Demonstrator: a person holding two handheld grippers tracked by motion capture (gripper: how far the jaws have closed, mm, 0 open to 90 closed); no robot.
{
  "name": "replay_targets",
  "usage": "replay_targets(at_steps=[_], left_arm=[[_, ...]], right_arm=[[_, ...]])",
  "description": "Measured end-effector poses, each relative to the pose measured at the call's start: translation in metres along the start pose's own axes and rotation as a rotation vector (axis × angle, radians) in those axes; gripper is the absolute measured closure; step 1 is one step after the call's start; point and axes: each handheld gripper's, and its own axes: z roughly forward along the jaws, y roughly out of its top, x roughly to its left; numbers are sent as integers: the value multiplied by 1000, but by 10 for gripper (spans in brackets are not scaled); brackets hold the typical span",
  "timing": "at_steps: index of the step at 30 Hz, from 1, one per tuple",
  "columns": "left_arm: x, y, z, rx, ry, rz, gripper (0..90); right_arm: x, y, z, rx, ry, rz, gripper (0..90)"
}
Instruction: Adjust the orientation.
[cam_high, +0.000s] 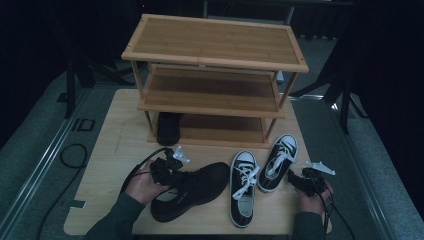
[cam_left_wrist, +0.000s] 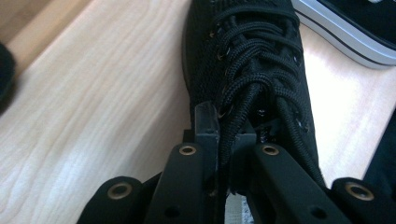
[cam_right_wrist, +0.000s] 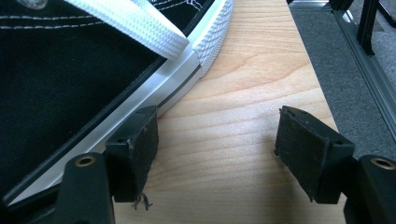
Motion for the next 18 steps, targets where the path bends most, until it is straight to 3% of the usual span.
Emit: replay_targets(at_steps=[2, 5, 18], left_arm=[[6, -1, 0, -17, -29, -30, 866], [8, -1, 1, -29, -38, -48, 866], [19, -2, -2, -76, -21, -103, 869]], right_arm=[[0, 0, 0, 0, 0, 0, 296], [0, 0, 0, 0, 0, 0, 296], [0, 0, 0, 0, 0, 0, 296]])
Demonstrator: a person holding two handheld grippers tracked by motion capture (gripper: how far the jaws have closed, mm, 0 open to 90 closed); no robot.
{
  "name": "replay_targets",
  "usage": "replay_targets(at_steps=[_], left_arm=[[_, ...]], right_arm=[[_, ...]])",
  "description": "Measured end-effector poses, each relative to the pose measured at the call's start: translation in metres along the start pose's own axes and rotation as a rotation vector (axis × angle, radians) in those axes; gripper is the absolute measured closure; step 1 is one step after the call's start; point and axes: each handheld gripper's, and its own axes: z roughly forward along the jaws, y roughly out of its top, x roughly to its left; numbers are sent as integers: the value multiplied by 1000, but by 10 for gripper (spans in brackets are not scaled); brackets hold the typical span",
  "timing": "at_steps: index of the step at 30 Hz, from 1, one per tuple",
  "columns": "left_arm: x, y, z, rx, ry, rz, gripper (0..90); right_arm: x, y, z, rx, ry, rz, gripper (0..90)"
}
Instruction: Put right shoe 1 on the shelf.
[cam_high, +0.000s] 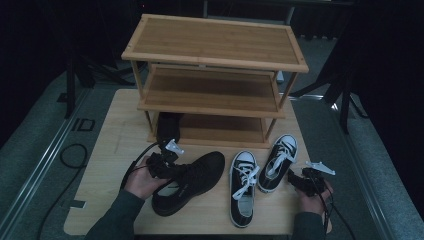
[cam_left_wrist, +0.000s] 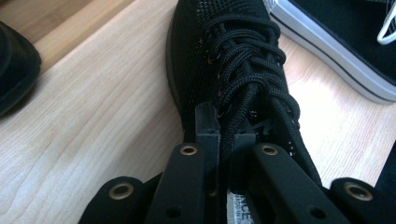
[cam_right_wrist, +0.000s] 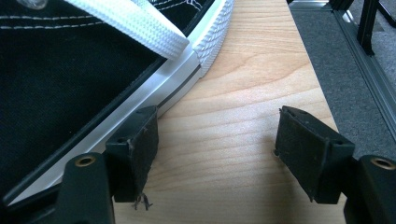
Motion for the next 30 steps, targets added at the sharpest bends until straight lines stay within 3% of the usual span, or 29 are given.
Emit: replay_targets(at_steps=[17, 30], left_arm=[[11, 4, -2, -28, 17, -48, 869], [22, 17, -6, -73, 45, -105, 868]], right_arm=[[0, 0, 0, 0, 0, 0, 296], [0, 0, 0, 0, 0, 1, 296]])
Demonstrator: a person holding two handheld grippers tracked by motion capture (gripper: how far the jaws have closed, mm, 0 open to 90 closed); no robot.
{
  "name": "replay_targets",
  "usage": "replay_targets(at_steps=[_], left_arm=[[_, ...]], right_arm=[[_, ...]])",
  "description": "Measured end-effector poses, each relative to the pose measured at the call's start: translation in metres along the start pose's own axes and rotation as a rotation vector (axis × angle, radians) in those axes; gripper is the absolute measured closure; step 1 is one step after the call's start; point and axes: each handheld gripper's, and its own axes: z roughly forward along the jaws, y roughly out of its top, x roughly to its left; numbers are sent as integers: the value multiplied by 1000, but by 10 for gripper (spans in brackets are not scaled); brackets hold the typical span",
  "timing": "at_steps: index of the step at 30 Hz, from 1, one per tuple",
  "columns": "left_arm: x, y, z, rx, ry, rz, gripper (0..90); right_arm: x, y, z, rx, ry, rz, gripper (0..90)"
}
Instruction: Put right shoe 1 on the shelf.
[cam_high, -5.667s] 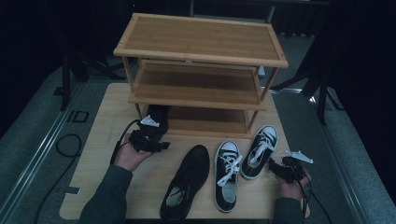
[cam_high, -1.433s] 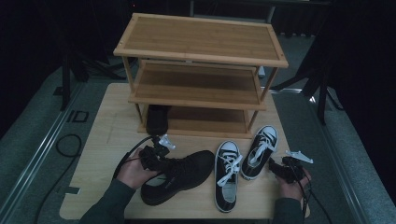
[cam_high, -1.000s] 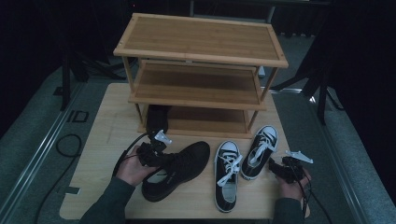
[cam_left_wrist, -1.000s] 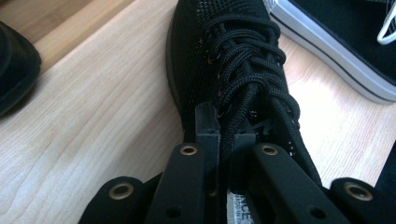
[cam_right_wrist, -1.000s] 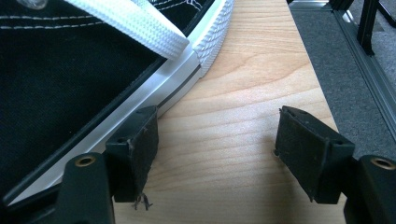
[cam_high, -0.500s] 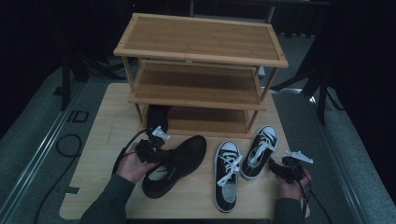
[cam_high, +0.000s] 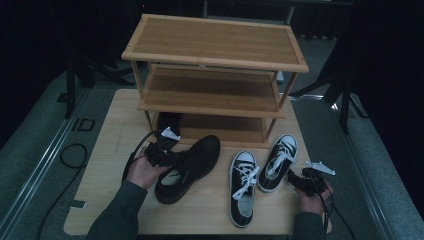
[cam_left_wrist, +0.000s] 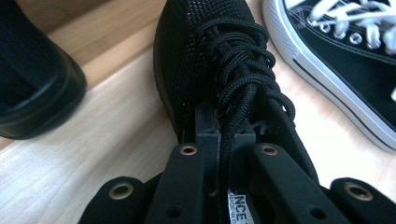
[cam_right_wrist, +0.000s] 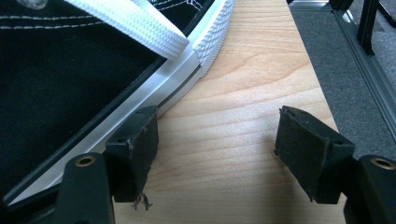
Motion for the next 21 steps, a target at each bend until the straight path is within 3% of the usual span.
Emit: replay_targets(at_steps=[12, 21], left_arm=[[13, 14, 10, -22, 46, -72, 868], [18, 24, 19, -30, 86, -103, 868]], right_arm=[[0, 0, 0, -1, 0, -2, 296], [0, 0, 0, 0, 1, -1, 296]])
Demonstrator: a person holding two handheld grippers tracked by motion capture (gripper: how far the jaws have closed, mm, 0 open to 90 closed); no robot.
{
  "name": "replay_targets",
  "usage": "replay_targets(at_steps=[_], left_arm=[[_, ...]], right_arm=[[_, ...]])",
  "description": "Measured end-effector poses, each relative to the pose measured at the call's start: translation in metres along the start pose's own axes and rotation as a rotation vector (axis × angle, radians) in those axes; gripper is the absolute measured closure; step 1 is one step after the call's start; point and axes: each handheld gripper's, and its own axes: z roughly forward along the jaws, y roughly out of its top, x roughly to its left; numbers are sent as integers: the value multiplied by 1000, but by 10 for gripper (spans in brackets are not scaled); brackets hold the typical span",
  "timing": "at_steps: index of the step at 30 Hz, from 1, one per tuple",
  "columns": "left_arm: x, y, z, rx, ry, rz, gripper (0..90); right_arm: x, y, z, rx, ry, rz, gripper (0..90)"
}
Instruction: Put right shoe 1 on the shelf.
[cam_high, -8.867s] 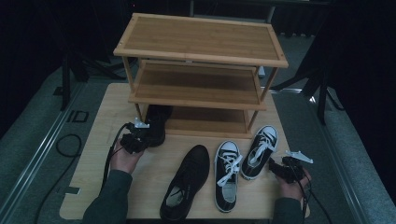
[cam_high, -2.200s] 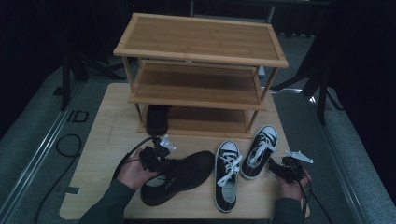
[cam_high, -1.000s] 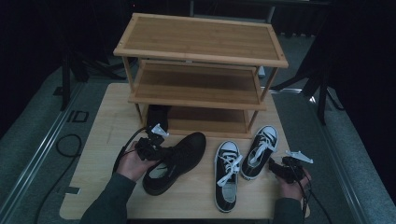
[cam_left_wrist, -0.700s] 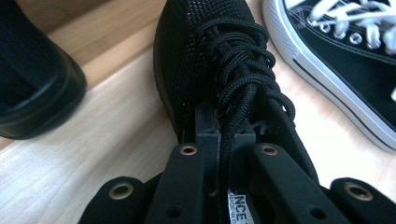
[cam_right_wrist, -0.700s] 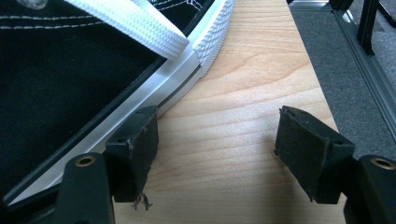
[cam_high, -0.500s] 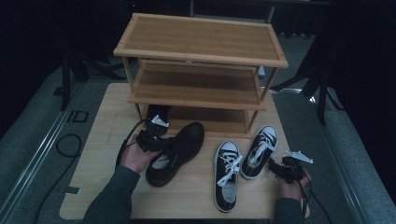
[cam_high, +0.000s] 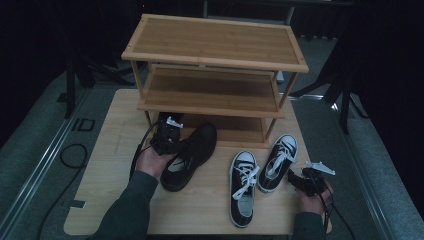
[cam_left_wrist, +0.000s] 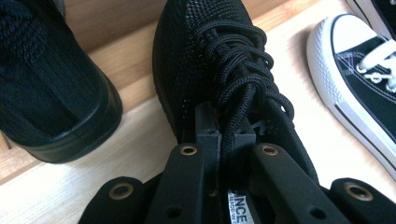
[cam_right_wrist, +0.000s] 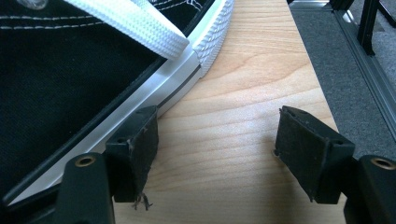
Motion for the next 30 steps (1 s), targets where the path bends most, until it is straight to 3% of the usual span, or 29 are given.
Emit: replay_targets(at_steps=[10, 15, 26, 30], left_arm=[[8, 12, 7, -34, 21, -54, 868], [12, 20, 11, -46, 52, -71, 867], [22, 27, 20, -96, 105, -156, 867], [25, 28, 23, -121, 143, -182, 867]], right_arm=[[0, 0, 0, 0, 1, -1, 296], [0, 0, 0, 0, 1, -1, 296], [-1, 0, 0, -1, 1, -7, 296], [-1, 0, 0, -1, 2, -7, 296]])
